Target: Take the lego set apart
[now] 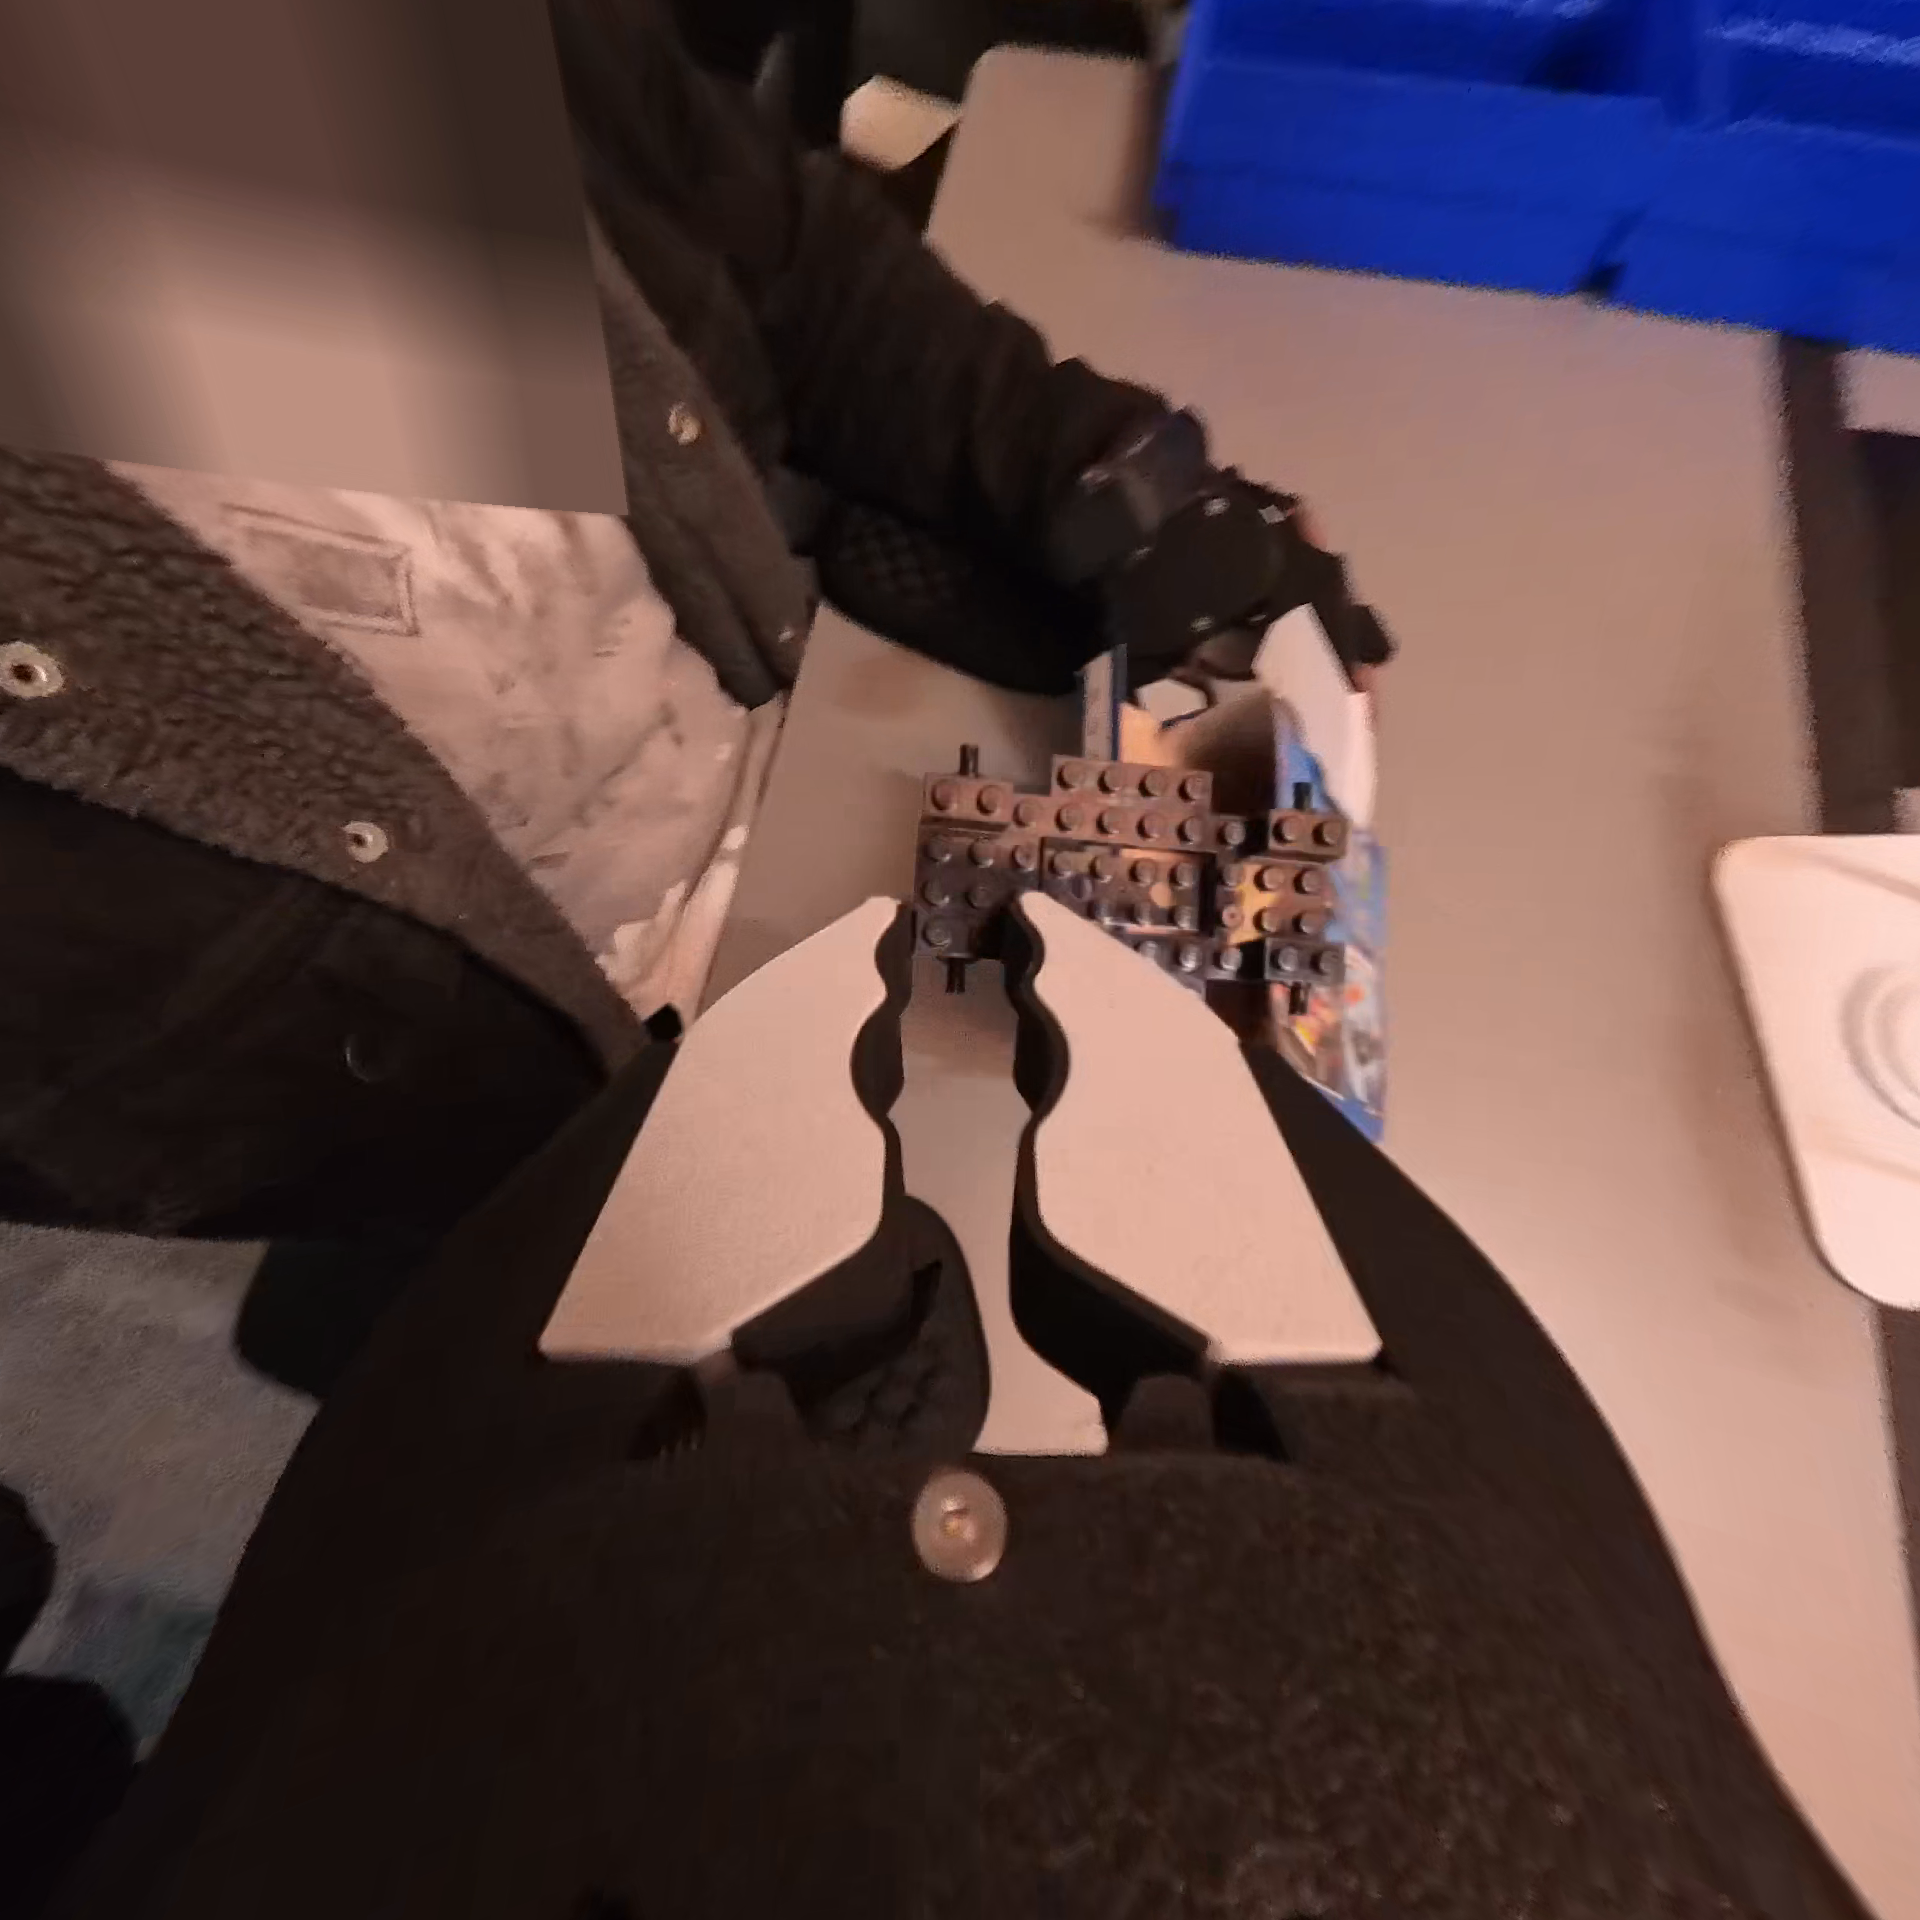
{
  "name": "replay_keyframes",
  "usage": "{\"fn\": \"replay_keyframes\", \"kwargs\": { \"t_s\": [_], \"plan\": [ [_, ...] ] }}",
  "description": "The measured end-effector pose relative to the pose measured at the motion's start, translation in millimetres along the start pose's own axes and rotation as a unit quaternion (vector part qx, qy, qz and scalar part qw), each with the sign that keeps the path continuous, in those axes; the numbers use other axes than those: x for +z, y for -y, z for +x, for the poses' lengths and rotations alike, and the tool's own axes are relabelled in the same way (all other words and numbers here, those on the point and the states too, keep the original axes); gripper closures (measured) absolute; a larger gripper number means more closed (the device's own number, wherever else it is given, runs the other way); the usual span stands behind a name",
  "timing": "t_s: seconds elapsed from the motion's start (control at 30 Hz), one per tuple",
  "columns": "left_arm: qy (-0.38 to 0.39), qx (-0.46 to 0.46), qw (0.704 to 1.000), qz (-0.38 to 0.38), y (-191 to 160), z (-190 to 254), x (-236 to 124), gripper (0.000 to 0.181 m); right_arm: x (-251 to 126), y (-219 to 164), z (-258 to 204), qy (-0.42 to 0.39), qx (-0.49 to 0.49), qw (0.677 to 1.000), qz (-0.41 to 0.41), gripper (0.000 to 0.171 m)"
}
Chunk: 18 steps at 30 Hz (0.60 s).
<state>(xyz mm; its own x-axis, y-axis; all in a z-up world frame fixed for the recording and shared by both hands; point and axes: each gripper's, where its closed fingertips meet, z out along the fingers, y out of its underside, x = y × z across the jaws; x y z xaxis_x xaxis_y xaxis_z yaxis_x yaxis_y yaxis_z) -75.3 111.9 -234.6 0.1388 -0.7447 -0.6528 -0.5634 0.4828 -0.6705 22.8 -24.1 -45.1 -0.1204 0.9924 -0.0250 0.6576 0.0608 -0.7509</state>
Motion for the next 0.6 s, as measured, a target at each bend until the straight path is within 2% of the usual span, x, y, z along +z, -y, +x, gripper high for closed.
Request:
{"fn": "replay_keyframes", "kwargs": {
  "t_s": [0.1,0.3,0.47,0.6],
  "plan": [
    [0.002,0.012,1.000,0.001,0.0,0.0,-0.4,0.134,33.4,-7.7,0.0,0.067,0.009,0.996,-0.055,0.155],
    [0.009,0.043,0.999,0.000,1.3,0.9,-1.1,0.134,75.6,-12.5,5.4,0.174,0.053,0.980,-0.078,0.154],
    [0.007,0.047,0.999,0.000,1.4,1.0,-1.4,0.134,102.0,-19.3,15.7,0.207,0.082,0.971,-0.091,0.154],
    [0.010,0.064,0.998,0.001,3.0,2.3,-1.7,0.134,115.1,-21.2,31.2,0.198,0.096,0.971,-0.090,0.154]
  ]
}}
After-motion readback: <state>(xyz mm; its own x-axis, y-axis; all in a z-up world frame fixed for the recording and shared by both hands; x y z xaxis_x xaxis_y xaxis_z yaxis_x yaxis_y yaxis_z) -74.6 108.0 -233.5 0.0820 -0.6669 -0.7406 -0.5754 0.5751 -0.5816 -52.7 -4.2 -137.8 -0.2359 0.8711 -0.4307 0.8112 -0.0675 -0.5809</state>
